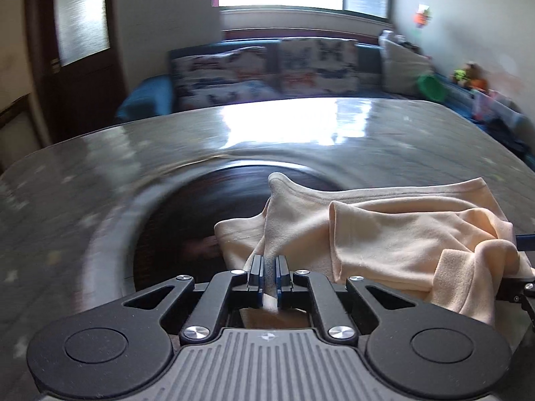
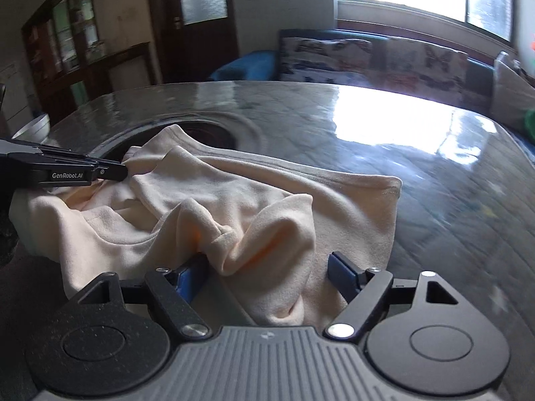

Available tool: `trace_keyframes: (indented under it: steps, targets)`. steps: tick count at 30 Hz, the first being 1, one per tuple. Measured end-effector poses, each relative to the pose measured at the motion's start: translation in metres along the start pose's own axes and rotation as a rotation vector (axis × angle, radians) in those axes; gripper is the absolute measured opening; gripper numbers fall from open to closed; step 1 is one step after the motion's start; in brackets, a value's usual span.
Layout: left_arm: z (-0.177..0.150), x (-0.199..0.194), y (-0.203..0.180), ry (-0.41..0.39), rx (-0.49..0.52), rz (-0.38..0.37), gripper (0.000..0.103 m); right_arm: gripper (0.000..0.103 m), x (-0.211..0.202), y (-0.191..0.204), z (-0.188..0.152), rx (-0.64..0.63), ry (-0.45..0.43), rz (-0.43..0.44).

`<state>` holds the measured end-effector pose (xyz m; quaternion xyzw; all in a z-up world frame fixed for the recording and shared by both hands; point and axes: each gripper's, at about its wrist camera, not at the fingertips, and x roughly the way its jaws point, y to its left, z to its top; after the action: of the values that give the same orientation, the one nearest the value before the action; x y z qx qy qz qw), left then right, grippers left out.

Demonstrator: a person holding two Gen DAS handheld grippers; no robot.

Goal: Fold clothes

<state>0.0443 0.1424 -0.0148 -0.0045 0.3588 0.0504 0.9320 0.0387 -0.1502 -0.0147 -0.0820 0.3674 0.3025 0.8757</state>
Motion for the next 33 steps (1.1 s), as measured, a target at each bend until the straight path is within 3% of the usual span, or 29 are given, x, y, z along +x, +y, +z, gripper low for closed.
trace_keyframes:
  steps: [7, 15, 23, 27, 30, 33]
  targets:
    - [-0.019, -0.015, 0.054, 0.008, -0.071, 0.063, 0.007, 0.08, 0.021, 0.04, 0.023, -0.09, 0.02, 0.093]
    - [-0.026, -0.02, 0.057, -0.008, -0.084, 0.046, 0.008, 0.077, -0.001, 0.056, 0.067, -0.142, -0.04, 0.121]
    - [-0.027, -0.019, 0.062, -0.018, -0.108, 0.024, 0.008, 0.059, 0.032, 0.107, 0.078, -0.233, 0.015, 0.212]
    - [-0.027, -0.019, 0.065, -0.018, -0.112, 0.018, 0.008, 0.055, 0.053, 0.129, 0.078, -0.257, 0.037, 0.239]
    - [-0.026, -0.018, 0.065, -0.019, -0.112, 0.014, 0.008, 0.044, 0.066, 0.138, 0.078, -0.263, 0.052, 0.242]
    - [-0.027, -0.018, 0.066, -0.02, -0.114, 0.011, 0.008, 0.025, 0.077, 0.14, 0.078, -0.254, 0.068, 0.23]
